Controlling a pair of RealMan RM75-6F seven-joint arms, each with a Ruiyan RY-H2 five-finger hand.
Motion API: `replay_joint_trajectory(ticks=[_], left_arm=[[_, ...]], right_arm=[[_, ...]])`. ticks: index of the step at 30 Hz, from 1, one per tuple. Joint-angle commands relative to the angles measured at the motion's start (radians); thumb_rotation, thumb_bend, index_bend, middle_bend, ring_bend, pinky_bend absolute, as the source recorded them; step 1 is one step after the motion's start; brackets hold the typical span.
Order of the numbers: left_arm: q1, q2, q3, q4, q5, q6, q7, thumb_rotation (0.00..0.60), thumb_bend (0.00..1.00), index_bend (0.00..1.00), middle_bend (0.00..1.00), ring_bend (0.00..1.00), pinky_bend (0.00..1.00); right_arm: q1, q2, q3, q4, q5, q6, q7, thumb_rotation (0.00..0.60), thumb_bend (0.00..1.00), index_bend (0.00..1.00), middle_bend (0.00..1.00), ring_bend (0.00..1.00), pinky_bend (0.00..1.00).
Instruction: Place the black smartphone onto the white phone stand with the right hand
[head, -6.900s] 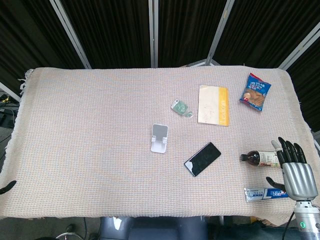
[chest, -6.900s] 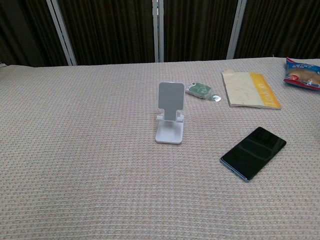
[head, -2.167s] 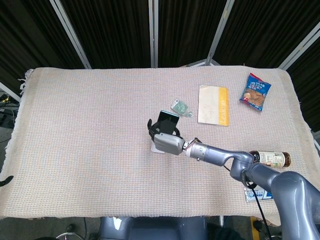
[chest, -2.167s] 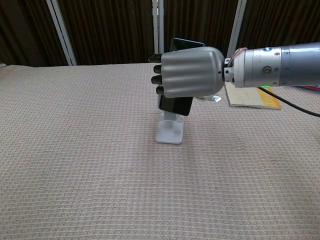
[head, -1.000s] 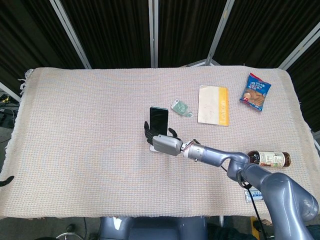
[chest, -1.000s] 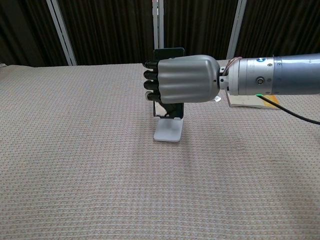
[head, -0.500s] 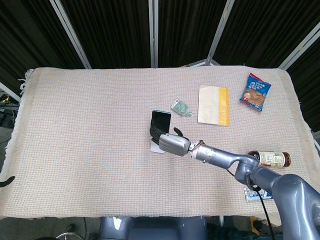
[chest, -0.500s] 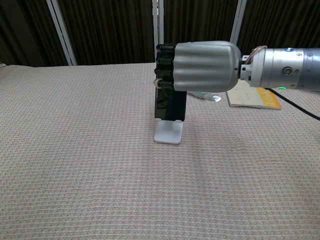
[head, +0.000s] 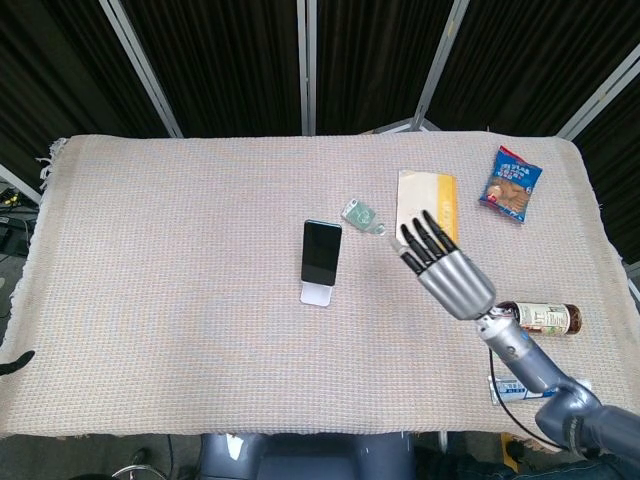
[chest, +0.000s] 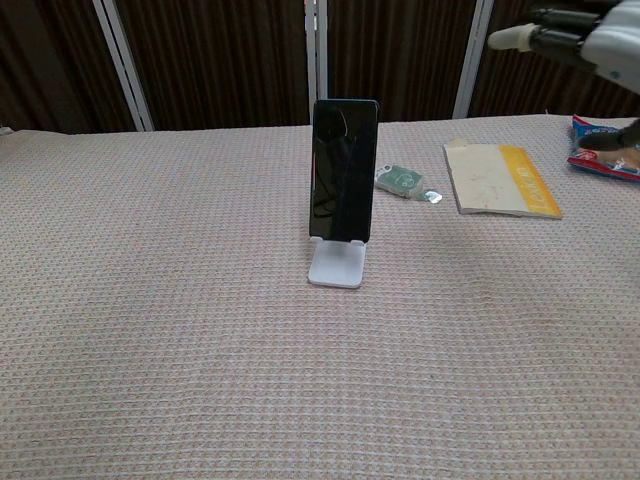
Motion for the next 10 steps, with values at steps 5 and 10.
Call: replay_joint_trajectory(ticks=[5,10], left_arm=[[0.01,-0.016,0.016,0.006,0.064,0.045,-0.003,0.6,0.0,0.0,0.0,0.0,0.0],[0.019,-0.018,0.023,0.005,0.092,0.073,-0.009,0.6,0.0,0.0,0.0,0.0,0.0]], right_arm=[[-0.267,0.11,-0.043,-0.27,0.224,0.101,0.198,0.6,0.0,0.0,0.0,0.0,0.0],[-0.345,0.128,-0.071,-0.297,0.252,0.108,0.284,0.6,0.0,0.0,0.0,0.0,0.0]])
